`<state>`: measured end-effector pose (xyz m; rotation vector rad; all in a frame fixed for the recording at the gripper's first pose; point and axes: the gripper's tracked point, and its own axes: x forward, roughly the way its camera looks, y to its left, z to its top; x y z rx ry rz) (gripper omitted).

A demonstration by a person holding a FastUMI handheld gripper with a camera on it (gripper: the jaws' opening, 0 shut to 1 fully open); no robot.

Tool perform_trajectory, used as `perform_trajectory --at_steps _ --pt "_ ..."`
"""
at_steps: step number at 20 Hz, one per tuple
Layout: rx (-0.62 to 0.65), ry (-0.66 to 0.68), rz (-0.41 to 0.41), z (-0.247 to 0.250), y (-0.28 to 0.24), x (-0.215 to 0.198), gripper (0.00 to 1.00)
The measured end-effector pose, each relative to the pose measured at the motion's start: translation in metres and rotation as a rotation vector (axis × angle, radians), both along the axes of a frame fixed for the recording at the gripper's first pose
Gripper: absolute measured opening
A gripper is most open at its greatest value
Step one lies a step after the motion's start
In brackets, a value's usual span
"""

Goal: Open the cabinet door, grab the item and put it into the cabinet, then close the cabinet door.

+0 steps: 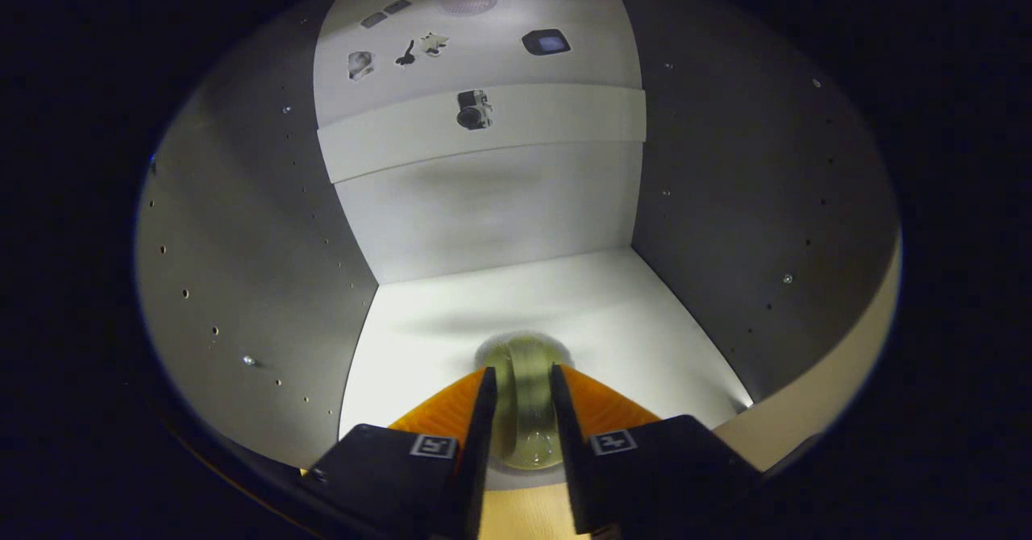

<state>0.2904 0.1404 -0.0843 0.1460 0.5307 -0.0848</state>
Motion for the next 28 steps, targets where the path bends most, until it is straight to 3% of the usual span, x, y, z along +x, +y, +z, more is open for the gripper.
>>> perform_trajectory --at_steps 4,9,13,21,28 --pt "-0.012 -0.018 -0.010 0.003 -0.003 0.000 1.00" --pt "-0.043 -0.076 -0.002 0.026 -0.005 -0.016 0.99" --pt "-0.061 -0.211 0.011 0.073 -0.001 -0.051 0.99" --pt "-0.079 -0.495 0.019 0.169 -0.018 -0.177 0.99" --pt "-0.118 -0.583 0.007 0.174 -0.037 -0.303 0.99"
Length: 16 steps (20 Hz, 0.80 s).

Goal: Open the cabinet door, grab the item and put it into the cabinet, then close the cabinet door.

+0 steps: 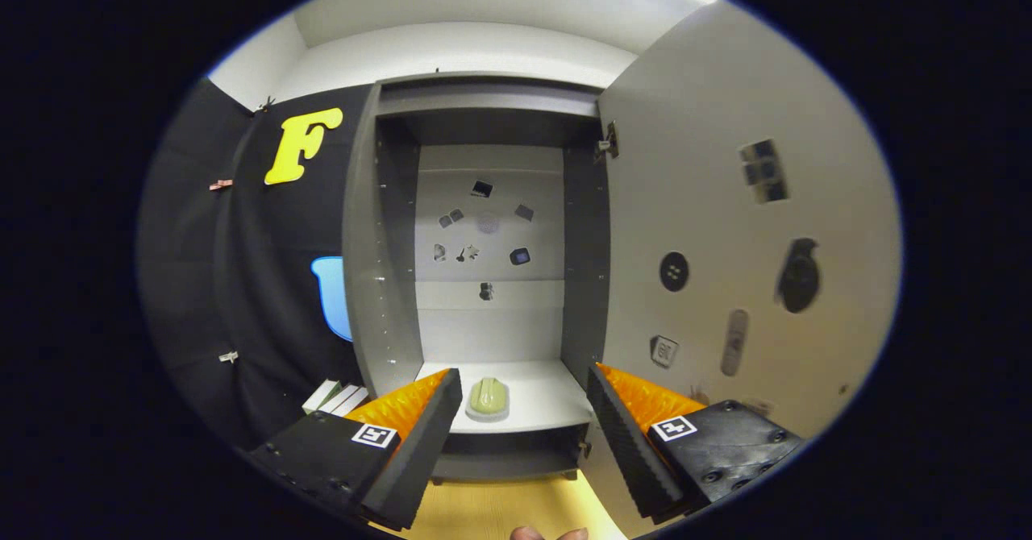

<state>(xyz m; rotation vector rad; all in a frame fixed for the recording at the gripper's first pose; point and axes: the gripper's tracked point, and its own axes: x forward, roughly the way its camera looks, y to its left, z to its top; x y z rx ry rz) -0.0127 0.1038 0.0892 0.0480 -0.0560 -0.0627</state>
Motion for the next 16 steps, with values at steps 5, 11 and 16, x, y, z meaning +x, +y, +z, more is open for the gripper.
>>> perform_trajectory --at_steps 5,11,16 --pt "-0.011 0.030 0.077 -0.023 0.001 -0.080 0.99" --pt "-0.027 0.039 0.072 -0.024 -0.059 -0.157 0.98" --pt "0.023 0.074 -0.035 -0.027 -0.141 -0.193 0.98"
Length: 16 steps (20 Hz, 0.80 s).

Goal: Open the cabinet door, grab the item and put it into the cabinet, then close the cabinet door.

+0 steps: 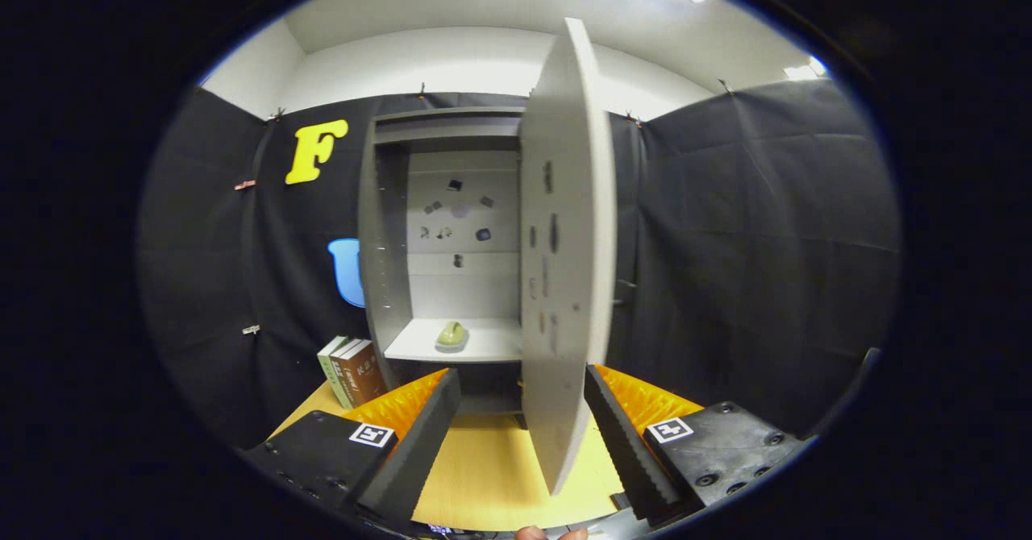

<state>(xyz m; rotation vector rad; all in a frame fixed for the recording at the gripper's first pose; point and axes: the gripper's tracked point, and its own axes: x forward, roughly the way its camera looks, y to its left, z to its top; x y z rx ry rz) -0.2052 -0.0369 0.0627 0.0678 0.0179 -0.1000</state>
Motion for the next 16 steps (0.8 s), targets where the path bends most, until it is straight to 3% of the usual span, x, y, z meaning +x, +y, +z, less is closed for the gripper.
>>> perform_trajectory --at_steps 4,9,16 --pt "0.018 -0.012 -0.110 -0.004 -0.063 0.003 0.98" --pt "0.031 0.015 -0.216 -0.023 -0.127 0.040 0.98" --pt "0.049 0.017 -0.192 -0.024 -0.136 0.086 0.97"
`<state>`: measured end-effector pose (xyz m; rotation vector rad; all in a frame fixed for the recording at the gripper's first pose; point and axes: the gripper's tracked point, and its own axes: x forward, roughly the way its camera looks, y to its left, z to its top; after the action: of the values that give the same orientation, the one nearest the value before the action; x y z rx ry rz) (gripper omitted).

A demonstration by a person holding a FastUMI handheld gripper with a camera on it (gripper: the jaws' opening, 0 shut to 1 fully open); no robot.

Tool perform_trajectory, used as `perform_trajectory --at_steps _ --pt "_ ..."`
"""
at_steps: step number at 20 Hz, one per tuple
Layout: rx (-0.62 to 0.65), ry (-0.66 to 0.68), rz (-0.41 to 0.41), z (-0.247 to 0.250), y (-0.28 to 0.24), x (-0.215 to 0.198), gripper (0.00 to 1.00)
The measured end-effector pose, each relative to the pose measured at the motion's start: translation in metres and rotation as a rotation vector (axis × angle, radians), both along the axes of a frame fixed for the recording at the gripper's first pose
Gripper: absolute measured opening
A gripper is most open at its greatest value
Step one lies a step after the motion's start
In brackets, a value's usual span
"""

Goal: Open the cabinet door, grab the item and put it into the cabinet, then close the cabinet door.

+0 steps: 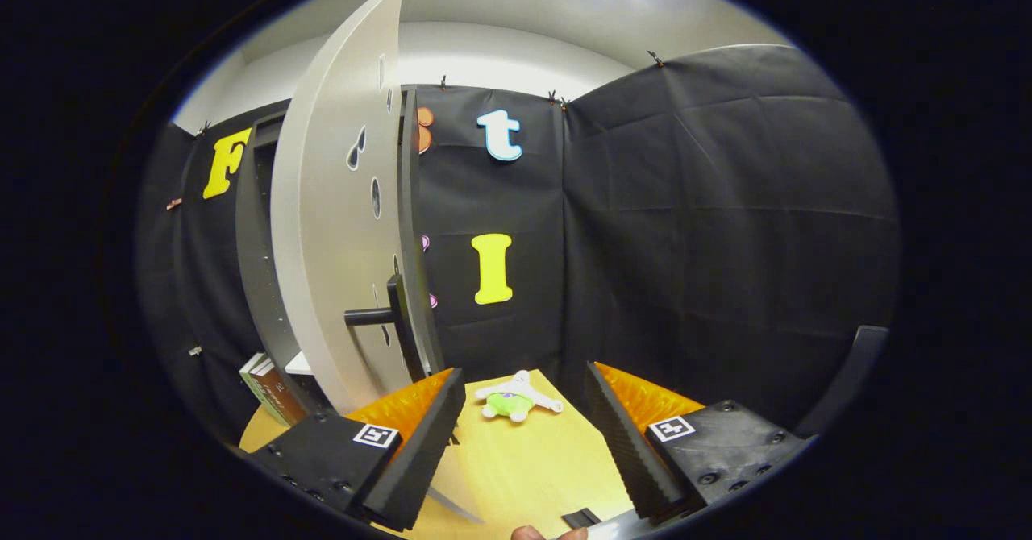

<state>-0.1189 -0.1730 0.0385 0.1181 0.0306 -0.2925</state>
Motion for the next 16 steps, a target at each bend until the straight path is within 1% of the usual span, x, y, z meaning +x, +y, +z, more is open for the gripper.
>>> perform_trajectory --at_steps 2,7,11,16 --pt "0.007 0.010 0.015 -0.002 0.007 0.001 0.97" --pt "-0.053 0.018 0.020 -0.003 0.026 0.002 0.98" --pt "-0.019 0.012 0.027 -0.003 0.047 -0.004 0.98" --pt "-0.012 0.013 0.047 -0.005 0.078 -0.003 0.98"
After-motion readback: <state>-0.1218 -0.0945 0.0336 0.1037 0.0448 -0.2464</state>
